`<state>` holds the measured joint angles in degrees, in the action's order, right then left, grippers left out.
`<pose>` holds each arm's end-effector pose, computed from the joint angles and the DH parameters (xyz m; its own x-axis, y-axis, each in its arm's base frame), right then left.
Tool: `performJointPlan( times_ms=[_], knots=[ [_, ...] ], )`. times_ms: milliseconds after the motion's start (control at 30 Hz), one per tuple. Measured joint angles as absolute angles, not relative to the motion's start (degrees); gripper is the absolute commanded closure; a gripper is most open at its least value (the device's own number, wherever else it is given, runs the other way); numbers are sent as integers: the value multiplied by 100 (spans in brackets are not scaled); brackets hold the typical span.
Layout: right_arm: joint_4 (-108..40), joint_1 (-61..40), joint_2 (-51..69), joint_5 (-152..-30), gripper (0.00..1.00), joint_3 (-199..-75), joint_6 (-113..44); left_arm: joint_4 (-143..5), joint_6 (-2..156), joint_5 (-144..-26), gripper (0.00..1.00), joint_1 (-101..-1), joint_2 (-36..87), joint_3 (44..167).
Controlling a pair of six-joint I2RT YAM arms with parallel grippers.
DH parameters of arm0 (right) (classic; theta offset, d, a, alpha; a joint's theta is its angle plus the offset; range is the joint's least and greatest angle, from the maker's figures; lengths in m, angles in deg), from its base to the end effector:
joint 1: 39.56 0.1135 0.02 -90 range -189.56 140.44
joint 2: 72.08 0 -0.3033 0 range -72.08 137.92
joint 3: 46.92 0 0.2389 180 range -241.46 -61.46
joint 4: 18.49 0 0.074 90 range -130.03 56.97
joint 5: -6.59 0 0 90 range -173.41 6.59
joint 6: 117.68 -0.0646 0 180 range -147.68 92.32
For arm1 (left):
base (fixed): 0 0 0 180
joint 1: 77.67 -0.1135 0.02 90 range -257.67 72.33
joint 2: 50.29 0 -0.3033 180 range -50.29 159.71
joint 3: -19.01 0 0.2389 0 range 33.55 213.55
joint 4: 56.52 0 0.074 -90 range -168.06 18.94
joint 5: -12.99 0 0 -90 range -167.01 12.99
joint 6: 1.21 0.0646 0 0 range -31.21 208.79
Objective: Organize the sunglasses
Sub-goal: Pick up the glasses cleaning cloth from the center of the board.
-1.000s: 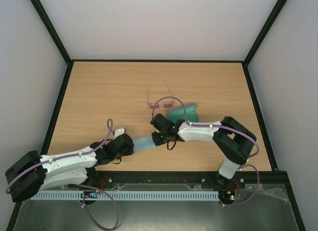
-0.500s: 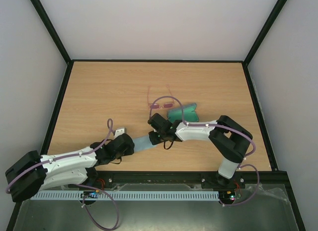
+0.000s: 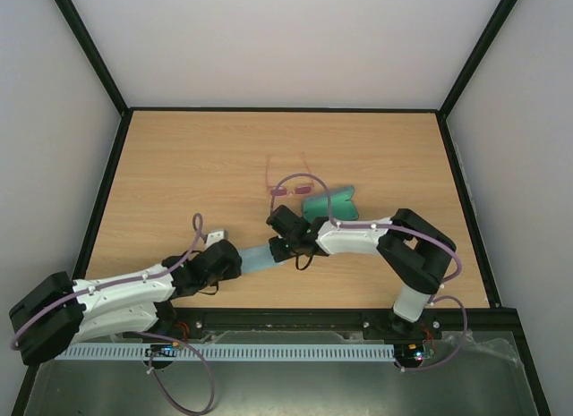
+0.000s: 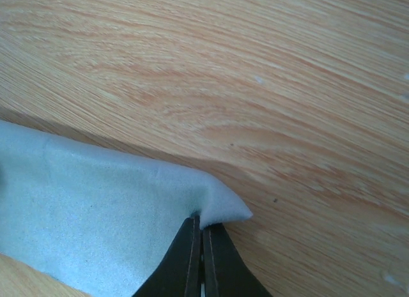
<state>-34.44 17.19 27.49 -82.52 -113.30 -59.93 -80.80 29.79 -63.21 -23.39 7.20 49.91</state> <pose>0.1988 0.3014 0.1770 -0.7939 -0.2378 -0.5596 -0.4812 0.8083 0.3392 0.1041 -0.1184 0.1563 -0.8337 -0.2664 -0.4836 -0.0274 0.8948 -0.4456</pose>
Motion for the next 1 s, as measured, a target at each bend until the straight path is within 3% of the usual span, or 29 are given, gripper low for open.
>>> performJointPlan(
  times_ms=[200, 467, 833, 1000],
  knots=[
    [-3641, 1741, 2624, -8053, 99, -11258, -6008, -7737, 3112, -6334, 57, -2400, 1024, 5037],
    [-3709, 1749, 2572, -7966, 99, -11216, -6028, -7317, 3245, -6375, 75, -2409, 1629, 5240],
    [-3709, 1756, 2572, -7946, 99, -11216, -6028, -7378, 3304, -6281, 76, -2333, 1780, 5328],
    [-3709, 1756, 2572, -7946, 99, -11216, -6028, -7569, 3260, -6109, 71, -2147, 1907, 5465]
  ],
)
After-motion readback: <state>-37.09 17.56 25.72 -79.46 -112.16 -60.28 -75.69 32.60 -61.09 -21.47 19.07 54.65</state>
